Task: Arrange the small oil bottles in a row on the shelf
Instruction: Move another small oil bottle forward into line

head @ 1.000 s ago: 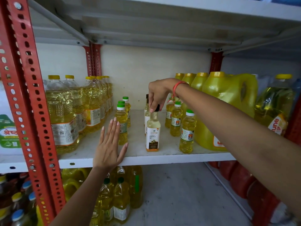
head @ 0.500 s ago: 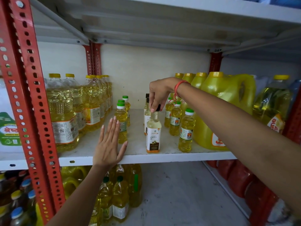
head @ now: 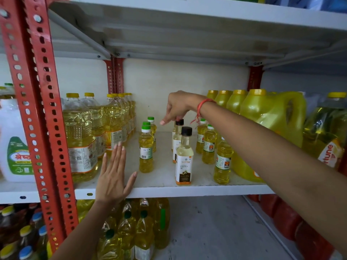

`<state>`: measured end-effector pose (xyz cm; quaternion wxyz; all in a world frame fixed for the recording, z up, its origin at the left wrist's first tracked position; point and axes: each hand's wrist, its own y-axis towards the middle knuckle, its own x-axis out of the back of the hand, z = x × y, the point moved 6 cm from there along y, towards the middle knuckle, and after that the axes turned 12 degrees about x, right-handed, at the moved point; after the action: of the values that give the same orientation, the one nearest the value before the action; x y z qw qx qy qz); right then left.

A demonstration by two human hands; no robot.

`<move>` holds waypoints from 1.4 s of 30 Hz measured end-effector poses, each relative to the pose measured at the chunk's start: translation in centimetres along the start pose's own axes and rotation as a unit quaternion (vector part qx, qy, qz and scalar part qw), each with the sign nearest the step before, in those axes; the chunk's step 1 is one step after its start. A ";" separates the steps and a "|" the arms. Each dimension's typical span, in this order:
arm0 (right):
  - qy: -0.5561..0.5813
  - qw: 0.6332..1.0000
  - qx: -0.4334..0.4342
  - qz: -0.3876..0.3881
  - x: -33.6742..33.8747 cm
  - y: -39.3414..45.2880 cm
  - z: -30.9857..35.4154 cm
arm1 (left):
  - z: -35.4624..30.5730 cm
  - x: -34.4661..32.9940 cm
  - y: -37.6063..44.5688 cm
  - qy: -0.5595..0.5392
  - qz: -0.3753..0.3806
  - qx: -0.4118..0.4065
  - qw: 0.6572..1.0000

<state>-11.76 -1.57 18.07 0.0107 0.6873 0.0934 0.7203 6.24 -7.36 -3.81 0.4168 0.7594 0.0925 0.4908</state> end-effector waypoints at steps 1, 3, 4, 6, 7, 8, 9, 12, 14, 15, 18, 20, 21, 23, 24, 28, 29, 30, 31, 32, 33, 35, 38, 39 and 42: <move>0.002 1.000 0.007 -0.015 0.0 0.7 0.6 | 0.0 -0.1 0.0 0.001 0.001 -0.005 1.000; 0.019 0.999 0.021 -0.031 -0.4 2.1 1.8 | -0.1 -0.2 -0.1 0.004 -0.002 -0.014 1.000; 0.024 0.999 0.028 -0.031 -0.8 2.9 2.4 | -0.1 -0.3 -0.1 0.002 -0.003 -0.015 1.000; 0.010 0.999 0.038 -0.019 -1.9 4.2 3.3 | 0.1 -0.4 -0.1 -0.003 -0.004 -0.014 1.000; -0.005 0.999 0.040 -0.015 -2.4 4.7 3.7 | 0.1 -0.4 -0.1 -0.002 -0.006 -0.015 1.000; -0.020 0.999 0.042 -0.015 -2.9 5.3 4.1 | 0.2 -0.4 0.0 -0.001 -0.008 -0.016 1.000; -0.031 0.998 0.043 -0.018 -3.3 5.7 4.5 | 0.3 -0.5 0.0 0.000 -0.010 -0.017 1.000; -0.061 0.996 0.046 -0.050 -3.9 6.7 5.3 | 0.3 -0.6 0.1 0.000 -0.014 -0.019 1.000; -0.077 0.994 0.049 -0.058 -4.0 7.1 5.6 | 0.3 -0.6 0.1 0.001 -0.018 -0.018 1.000; -0.078 0.994 0.048 -0.051 -4.0 7.2 5.6 | 0.3 -0.7 0.1 0.000 -0.018 -0.018 1.000; -0.061 0.996 0.053 -0.025 -3.9 7.2 5.8 | 0.2 -0.7 0.0 -0.001 -0.020 -0.020 1.000; -0.044 0.997 0.057 0.000 -3.9 7.0 5.9 | 0.2 -0.6 -0.1 -0.003 -0.024 -0.020 1.000; -0.037 0.997 0.058 0.016 -3.9 7.0 6.0 | 0.2 -0.6 -0.1 -0.006 -0.025 -0.020 0.999; -0.027 0.997 0.061 0.032 -3.8 6.9 6.3 | 0.1 -0.5 -0.1 -0.016 -0.028 -0.021 0.999; -0.023 0.997 0.059 0.034 -3.8 7.0 6.3 | 0.0 -0.4 -0.1 -0.020 -0.030 -0.021 0.999; -0.011 0.998 0.047 0.039 -4.5 7.3 6.3 | -0.2 -0.1 -0.2 -0.031 -0.039 -0.020 0.999; -0.011 0.998 0.044 0.043 -4.6 7.3 6.3 | -0.2 0.0 -0.3 -0.036 -0.042 -0.019 0.998; -0.010 0.998 0.044 0.049 -4.7 7.3 6.3 | -0.2 0.0 -0.3 -0.040 -0.043 -0.017 0.998; -0.004 0.998 0.044 0.054 -4.8 7.1 6.3 | -0.2 0.0 -0.3 -0.044 -0.043 -0.016 0.998; 0.003 0.997 0.047 0.060 -4.7 7.0 6.3 | -0.2 0.0 -0.3 -0.044 -0.044 -0.014 0.998; 0.004 0.997 0.051 0.065 -4.6 6.8 6.4 | -0.2 0.0 -0.3 -0.042 -0.046 -0.013 0.998; -0.010 0.995 0.065 0.071 -4.5 6.4 6.5 | -0.1 -0.1 -0.2 -0.037 -0.046 -0.012 0.998; -0.009 0.994 0.076 0.079 -4.5 5.9 6.6 | 0.0 -0.1 -0.2 -0.033 -0.046 -0.011 0.998; -0.007 0.993 0.080 0.084 -4.5 5.6 6.7 | 0.0 -0.2 -0.2 -0.031 -0.045 -0.011 0.998; 0.016 0.991 0.087 0.103 -4.5 4.9 6.8 | 0.0 -0.3 -0.1 -0.025 -0.043 -0.011 0.999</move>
<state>-4.26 -6.19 14.65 -0.1252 0.6803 0.0849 0.7172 6.18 -7.43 -4.09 0.4481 0.7623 0.1091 0.4540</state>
